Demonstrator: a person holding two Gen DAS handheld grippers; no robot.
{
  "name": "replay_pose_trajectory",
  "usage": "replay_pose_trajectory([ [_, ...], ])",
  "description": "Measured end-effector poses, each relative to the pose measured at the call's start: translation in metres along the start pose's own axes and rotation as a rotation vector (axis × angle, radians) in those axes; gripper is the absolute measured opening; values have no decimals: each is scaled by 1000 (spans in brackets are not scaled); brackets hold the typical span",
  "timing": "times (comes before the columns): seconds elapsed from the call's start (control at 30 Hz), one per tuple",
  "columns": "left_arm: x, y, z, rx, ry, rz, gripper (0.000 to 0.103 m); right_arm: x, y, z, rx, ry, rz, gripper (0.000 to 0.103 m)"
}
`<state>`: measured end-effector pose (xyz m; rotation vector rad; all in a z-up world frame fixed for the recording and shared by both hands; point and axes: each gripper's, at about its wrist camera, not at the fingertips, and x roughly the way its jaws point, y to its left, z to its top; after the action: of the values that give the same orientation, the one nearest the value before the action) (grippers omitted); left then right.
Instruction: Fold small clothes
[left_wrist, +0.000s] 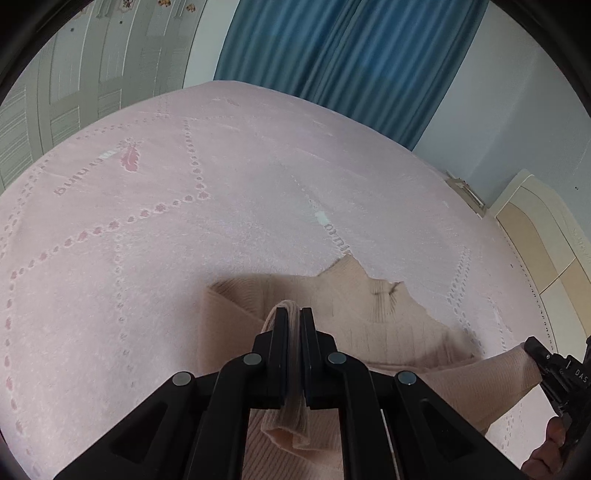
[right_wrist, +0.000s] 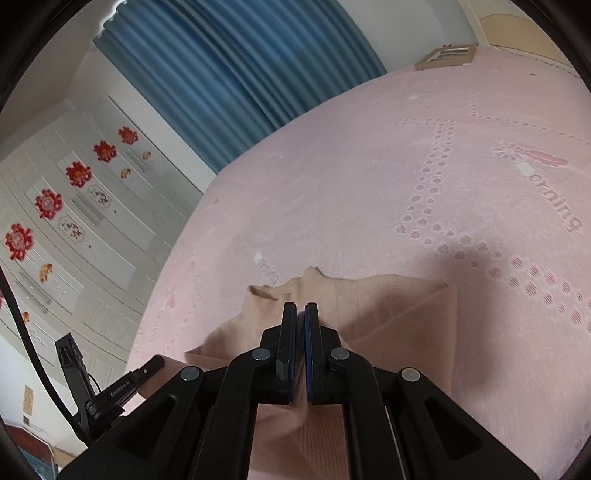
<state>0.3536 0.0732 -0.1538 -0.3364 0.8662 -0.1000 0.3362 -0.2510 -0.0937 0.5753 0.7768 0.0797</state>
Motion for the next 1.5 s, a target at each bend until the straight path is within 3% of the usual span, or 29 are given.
replay_pose_trajectory([
  [0.13,14,6,3,-31,6,-74,12,18,-14,3,13,-20,-20,4],
  [0.23,13,7,2,-15,-39,-33,40,27,-28,-1,35,4,7,13],
  [0.27,12,8,0,-12,-51,-23,52,30,-31,-3,30,24,22,21],
  [0.37,17,15,-4,-14,-43,-23,53,30,-36,-8,-13,34,2,40],
  [0.53,23,25,-10,-47,-15,-17,53,29,-41,-19,-83,45,-78,40],
  [0.7,24,21,-15,-1,-15,3,57,36,-40,-23,-180,61,-189,40],
  [0.77,29,17,-18,27,5,2,57,41,-43,-25,-177,87,-196,40],
  [0.97,49,9,-22,72,37,50,57,58,-49,-33,-165,145,-196,40],
  [1.07,60,5,-26,112,38,109,55,68,-46,-38,-192,168,-206,40],
  [1.13,64,1,-28,146,28,144,49,75,-44,-42,-214,173,-221,40],
  [1.23,68,-3,-31,177,8,203,29,83,-43,-47,-238,174,-256,40],
  [1.27,68,-3,-32,184,-4,213,15,84,-42,-48,-246,167,-266,34],
  [1.3,67,-3,-32,185,-21,221,8,85,-41,-48,-254,157,-275,27],
  [1.33,64,-2,-32,181,-41,223,8,84,-40,-48,-260,147,-281,12],
  [1.5,57,7,-27,139,-71,220,7,60,-46,-33,-205,54,-286,10],
])
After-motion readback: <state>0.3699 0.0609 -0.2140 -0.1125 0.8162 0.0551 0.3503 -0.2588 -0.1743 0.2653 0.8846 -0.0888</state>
